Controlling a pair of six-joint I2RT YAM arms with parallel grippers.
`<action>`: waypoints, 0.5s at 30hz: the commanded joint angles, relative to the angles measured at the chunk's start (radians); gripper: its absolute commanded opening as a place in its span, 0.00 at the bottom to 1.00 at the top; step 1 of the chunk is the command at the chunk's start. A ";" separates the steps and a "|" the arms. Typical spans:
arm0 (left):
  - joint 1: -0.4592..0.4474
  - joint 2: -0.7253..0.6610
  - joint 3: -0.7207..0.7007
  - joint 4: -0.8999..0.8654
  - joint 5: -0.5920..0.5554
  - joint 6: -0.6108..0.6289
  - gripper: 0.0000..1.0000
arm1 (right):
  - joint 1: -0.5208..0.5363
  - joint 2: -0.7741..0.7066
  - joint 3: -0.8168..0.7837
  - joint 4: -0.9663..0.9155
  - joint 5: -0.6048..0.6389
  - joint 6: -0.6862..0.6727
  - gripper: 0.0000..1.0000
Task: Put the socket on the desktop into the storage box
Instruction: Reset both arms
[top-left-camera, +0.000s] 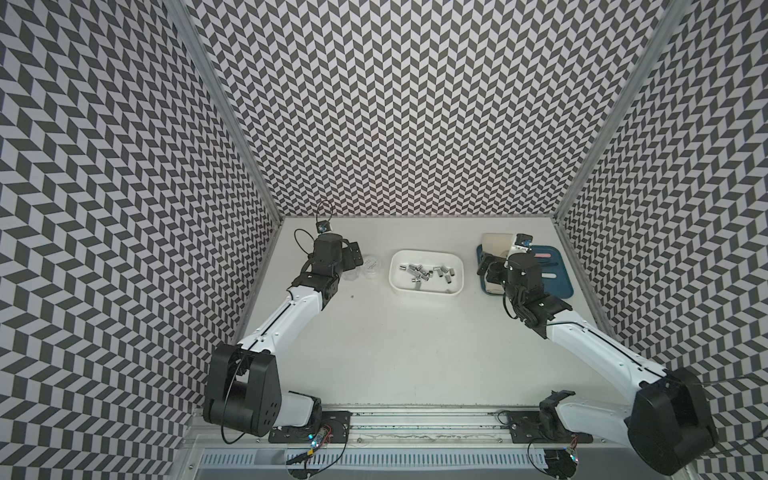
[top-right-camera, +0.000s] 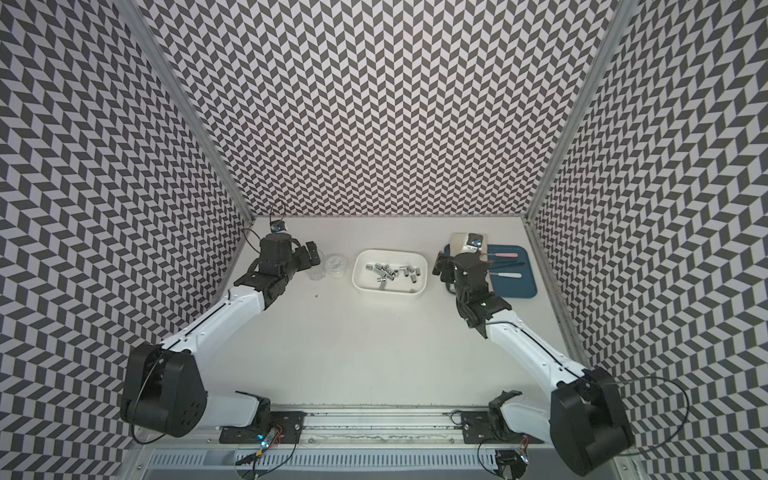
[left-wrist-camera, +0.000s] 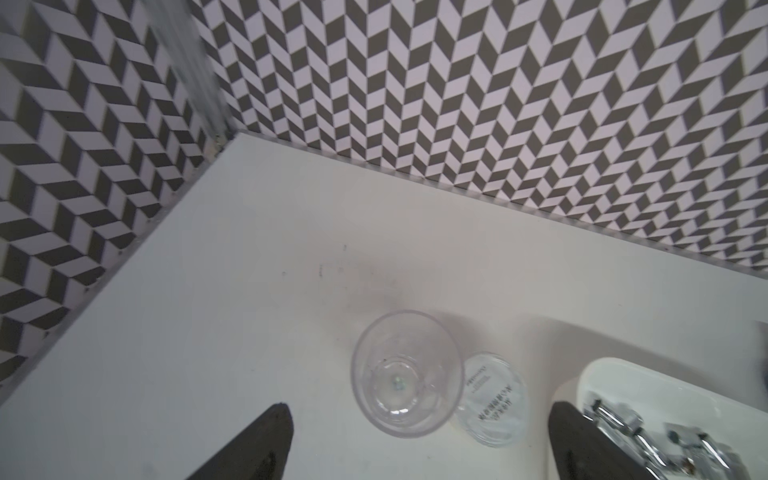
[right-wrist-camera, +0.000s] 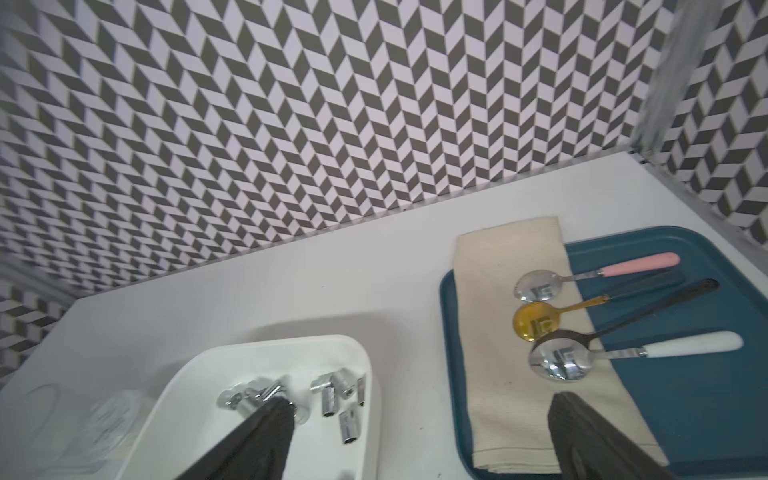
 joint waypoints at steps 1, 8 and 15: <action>0.067 -0.028 -0.083 0.161 -0.069 0.075 0.99 | -0.041 -0.004 -0.063 0.252 0.171 -0.068 1.00; 0.126 -0.077 -0.382 0.599 -0.099 0.228 0.98 | -0.150 0.014 -0.129 0.338 0.255 -0.139 1.00; 0.142 -0.031 -0.507 0.836 -0.103 0.218 0.97 | -0.251 0.001 -0.281 0.441 0.280 -0.097 1.00</action>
